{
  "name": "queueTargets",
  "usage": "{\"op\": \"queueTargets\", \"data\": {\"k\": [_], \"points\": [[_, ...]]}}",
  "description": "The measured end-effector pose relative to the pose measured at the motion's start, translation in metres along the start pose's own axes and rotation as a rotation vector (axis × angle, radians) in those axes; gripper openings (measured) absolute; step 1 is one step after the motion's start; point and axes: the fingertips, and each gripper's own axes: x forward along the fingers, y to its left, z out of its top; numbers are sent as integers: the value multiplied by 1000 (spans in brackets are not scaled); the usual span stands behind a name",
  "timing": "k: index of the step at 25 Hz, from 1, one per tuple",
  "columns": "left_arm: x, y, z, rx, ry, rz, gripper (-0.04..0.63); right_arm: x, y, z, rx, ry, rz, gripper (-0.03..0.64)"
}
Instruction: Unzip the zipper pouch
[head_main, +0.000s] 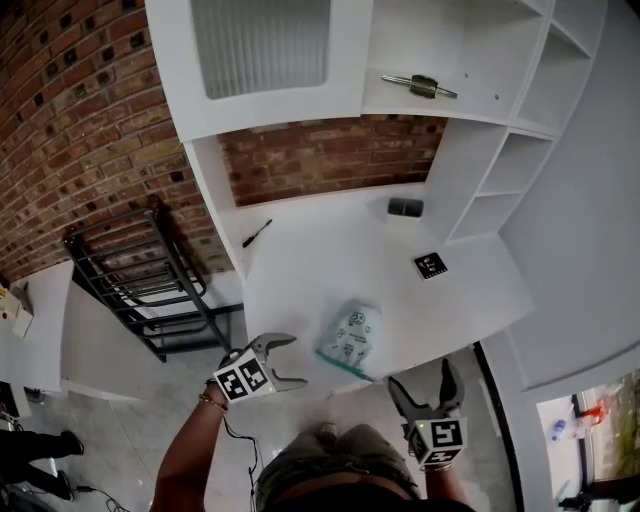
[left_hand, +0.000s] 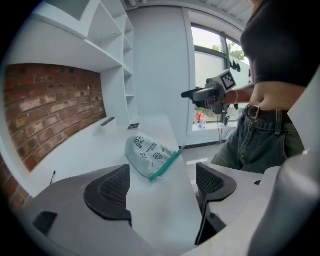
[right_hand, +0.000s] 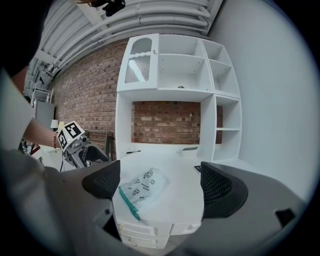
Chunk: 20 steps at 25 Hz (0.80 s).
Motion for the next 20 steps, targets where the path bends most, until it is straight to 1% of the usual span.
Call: {"op": "queueTargets", "data": {"k": [2,6,9,11,12,14,20], "points": [[13,4,1,69,29,-49,400,1,-4,-1,3,6,-10,500],[38,11,0,174,81,-160,348,1,-11,-3,-2,23,-23,500],[54,18,-12,294,201,-239,307,6,-20,-4,-4,32,-34,499],[64,24,-23,384,286,-287,294,10,-28,-5,-1,40,-41,500],[69,27,-29,414,322,-309,286,12,-31,-6,0,44,-45,499],[79,33,-38,447,370,-347,274,17,-39,-6,1,49,-54,499],[100,34,-50,510,445,-467,247,32,-58,-4,8,71,-63,499]]}}
